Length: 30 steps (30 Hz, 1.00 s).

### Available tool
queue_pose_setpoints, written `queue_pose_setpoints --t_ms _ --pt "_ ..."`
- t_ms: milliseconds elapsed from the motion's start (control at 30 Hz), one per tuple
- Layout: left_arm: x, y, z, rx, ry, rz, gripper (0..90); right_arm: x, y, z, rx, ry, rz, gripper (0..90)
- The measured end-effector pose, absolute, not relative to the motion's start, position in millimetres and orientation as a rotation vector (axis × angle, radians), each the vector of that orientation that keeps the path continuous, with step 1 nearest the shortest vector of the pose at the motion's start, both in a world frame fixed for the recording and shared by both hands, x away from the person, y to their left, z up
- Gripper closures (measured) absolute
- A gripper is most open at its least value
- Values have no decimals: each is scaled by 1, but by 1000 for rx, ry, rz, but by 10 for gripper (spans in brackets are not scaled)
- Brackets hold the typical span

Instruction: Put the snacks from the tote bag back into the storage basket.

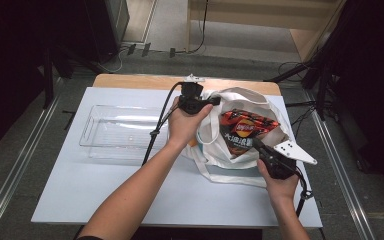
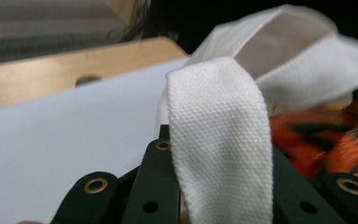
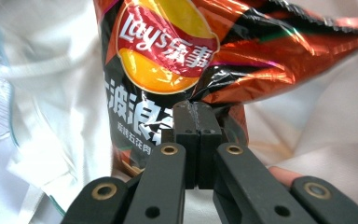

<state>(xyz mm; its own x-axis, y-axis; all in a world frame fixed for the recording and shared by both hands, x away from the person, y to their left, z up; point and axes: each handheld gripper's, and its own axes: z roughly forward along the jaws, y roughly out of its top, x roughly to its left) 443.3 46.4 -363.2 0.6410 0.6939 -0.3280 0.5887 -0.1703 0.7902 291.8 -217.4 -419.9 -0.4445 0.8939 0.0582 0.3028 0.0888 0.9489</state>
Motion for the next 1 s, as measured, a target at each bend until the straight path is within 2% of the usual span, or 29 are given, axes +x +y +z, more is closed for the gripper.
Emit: queue_pose_setpoints --t_ms 67,100,133,167,367,400,433,467,500,533,567,600,767,833,1000 --pt "441 41 -377 1903 1018 137 829 290 -224 -417 1180 1766 1445 874" --pt "439 39 -380 1918 1016 148 829 289 -227 -414 1178 1739 1480 826" --pt "437 39 -387 1915 1016 151 827 286 -233 -405 1163 1685 1510 717" --pt "436 40 -388 1900 1023 142 828 284 -234 -402 1153 1660 1510 684" --pt "434 45 -393 1880 1034 105 825 284 -252 -388 1233 1438 1367 584" --pt "434 46 -393 1875 1041 102 820 299 -256 -392 1289 1482 1258 555" --pt "435 46 -394 1871 1051 93 813 304 -257 -395 1298 1510 1215 568" --pt "436 47 -395 1868 1057 84 804 311 -258 -398 1311 1531 1163 617" --pt "436 47 -395 1868 1057 84 790 311 -258 -398 1311 1531 1163 617" --pt "438 48 -396 1862 1071 54 757 320 -265 -404 1316 1557 1140 788" --pt "439 49 -398 1857 1078 39 757 320 -265 -404 1316 1557 1140 788" --pt "443 51 -402 1849 1098 16 751 324 -272 -404 1322 1540 1177 900" --pt "448 51 -414 1884 1127 6 816 340 -281 -398 1361 1547 1247 900" --pt "447 45 -424 1956 1124 0 841 356 -282 -400 1426 1555 1218 900" --pt "438 36 -442 2073 1113 55 848 374 -284 -412 1535 1571 1201 900"
